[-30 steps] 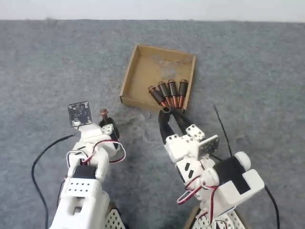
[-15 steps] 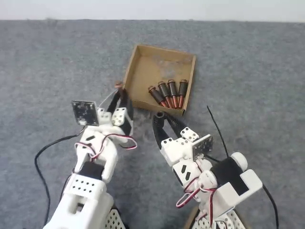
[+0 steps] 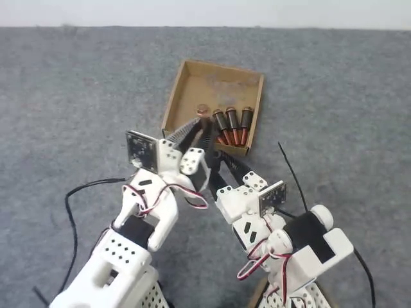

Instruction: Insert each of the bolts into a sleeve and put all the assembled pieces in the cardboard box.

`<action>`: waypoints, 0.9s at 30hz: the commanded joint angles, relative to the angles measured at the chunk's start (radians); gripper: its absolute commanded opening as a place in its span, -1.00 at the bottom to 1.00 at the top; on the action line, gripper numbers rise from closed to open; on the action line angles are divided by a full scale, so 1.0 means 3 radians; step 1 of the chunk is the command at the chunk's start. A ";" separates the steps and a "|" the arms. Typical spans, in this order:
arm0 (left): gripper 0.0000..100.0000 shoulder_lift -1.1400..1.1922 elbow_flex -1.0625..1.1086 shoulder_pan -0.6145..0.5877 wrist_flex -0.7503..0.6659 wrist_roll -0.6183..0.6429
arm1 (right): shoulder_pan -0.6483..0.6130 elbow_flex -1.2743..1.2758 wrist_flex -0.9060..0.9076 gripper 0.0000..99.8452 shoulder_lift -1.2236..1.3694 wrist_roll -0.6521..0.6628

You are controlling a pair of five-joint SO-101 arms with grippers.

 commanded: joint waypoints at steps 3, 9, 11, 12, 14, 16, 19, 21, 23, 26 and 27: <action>-0.98 -0.0092 -0.0299 0.0164 -0.0010 -0.0036 | -0.0023 0.0072 0.0003 -0.99 0.0003 -0.0010; -0.98 -0.0092 -0.0289 0.0169 -0.0010 -0.0138 | -0.0028 0.0072 0.0110 -0.99 -0.0003 0.0133; -0.98 -0.0092 -0.0284 0.0169 0.0005 -0.0297 | -0.0090 0.0072 0.0120 -0.99 -0.0003 0.0286; -0.98 -0.0092 -0.0274 0.0169 0.0010 -0.0363 | -0.0105 0.0072 0.0120 -0.99 -0.0003 0.0307; -0.98 -0.0092 -0.0192 0.0169 -0.0005 -0.0455 | -0.0115 0.0072 0.0120 -0.99 -0.0003 0.0302; -0.98 -0.0092 -0.0110 0.0169 -0.0005 -0.0506 | -0.0110 0.0072 0.0115 -0.99 -0.0003 0.0302; -0.98 -0.0092 -0.0008 0.0169 -0.0010 -0.0583 | -0.0110 0.0072 0.0090 -0.99 -0.0003 0.0307; -0.98 -0.0092 0.0023 0.0174 -0.0010 -0.0588 | -0.0110 0.0072 0.0084 -0.99 -0.0003 0.0312; -0.98 -0.0092 0.0049 0.0169 -0.0010 -0.0588 | -0.0110 0.0072 0.0084 -0.99 -0.0008 0.0312; -0.98 -0.0092 0.0105 0.0174 -0.0015 -0.0588 | -0.0110 0.0072 0.0084 -0.99 -0.0018 0.0317; -0.98 -0.0092 0.0115 0.0174 -0.0015 -0.0588 | -0.0110 0.0077 0.0084 -0.99 -0.0023 0.0317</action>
